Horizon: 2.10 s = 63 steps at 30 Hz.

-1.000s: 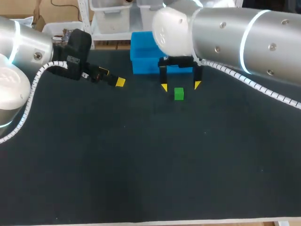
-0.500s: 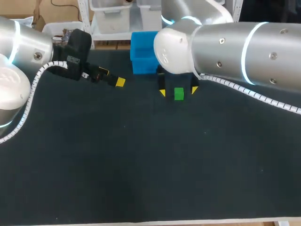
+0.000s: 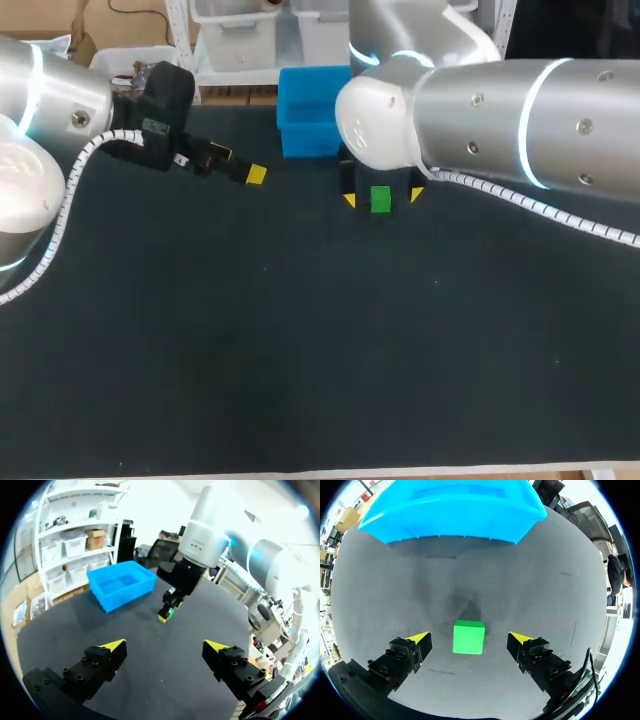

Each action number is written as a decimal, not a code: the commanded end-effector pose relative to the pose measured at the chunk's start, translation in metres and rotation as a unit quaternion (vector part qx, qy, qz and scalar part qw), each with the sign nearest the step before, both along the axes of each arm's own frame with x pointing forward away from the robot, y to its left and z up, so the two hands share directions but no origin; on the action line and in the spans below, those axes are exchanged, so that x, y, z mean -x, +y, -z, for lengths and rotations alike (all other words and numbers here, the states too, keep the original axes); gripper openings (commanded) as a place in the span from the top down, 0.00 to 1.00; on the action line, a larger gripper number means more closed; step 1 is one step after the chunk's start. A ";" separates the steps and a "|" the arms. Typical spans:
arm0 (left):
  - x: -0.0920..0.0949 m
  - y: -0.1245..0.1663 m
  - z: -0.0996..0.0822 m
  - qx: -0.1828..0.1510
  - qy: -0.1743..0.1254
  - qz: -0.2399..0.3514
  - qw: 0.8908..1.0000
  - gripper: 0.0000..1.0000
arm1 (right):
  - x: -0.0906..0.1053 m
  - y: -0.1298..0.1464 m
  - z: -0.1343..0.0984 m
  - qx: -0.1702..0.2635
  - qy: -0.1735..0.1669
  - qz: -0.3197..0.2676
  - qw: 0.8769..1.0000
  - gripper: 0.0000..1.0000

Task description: Use the left arm to pick the red cube and place it into the blue plastic box first, then use the right arm to grasp the green cube and put it into the same blue plastic box after the first action is fully finished.

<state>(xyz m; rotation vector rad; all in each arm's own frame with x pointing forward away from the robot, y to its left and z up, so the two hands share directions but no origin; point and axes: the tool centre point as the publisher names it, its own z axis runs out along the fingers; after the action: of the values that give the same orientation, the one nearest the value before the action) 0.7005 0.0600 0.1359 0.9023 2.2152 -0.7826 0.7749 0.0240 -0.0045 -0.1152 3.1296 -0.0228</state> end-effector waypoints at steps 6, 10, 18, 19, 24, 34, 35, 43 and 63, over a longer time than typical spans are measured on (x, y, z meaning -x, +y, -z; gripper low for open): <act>0.001 0.001 0.002 0.004 -0.003 0.001 1.000 0.00 | -0.005 0.002 0.006 0.013 0.006 -0.006 1.000 0.00; 0.001 0.001 0.002 0.004 -0.003 0.001 1.000 0.00 | -0.006 0.002 0.008 0.012 0.009 -0.008 1.000 0.00; 0.001 0.001 0.002 0.004 -0.003 0.001 1.000 0.00 | -0.008 0.004 0.011 0.003 0.014 -0.011 1.000 0.91; 0.001 0.001 0.002 0.004 -0.003 0.001 1.000 0.00 | -0.008 0.004 0.012 0.003 0.014 -0.011 1.000 1.00; 0.001 0.001 0.002 0.004 -0.003 0.001 1.000 0.00 | -0.009 0.004 0.013 0.001 0.017 -0.010 1.000 1.00; 0.001 0.001 0.002 0.004 -0.003 0.001 1.000 0.00 | -0.011 0.000 0.010 -0.003 0.027 -0.010 1.000 1.00; 0.001 0.001 0.002 0.004 -0.003 0.001 1.000 0.00 | -0.011 -0.001 0.009 -0.003 0.027 -0.011 1.000 1.00; 0.001 0.001 0.002 0.004 -0.003 0.001 1.000 0.00 | -0.017 -0.005 -0.011 -0.001 0.038 -0.023 0.999 1.00; 0.001 0.001 0.002 0.004 -0.003 0.001 1.000 0.00 | -0.044 -0.014 -0.069 -0.020 0.025 -0.054 0.998 1.00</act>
<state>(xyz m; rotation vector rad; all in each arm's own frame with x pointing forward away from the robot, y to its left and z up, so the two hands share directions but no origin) 0.7005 0.0600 0.1360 0.9022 2.2153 -0.7825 0.8160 0.0137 0.0610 -0.2895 3.1580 0.0315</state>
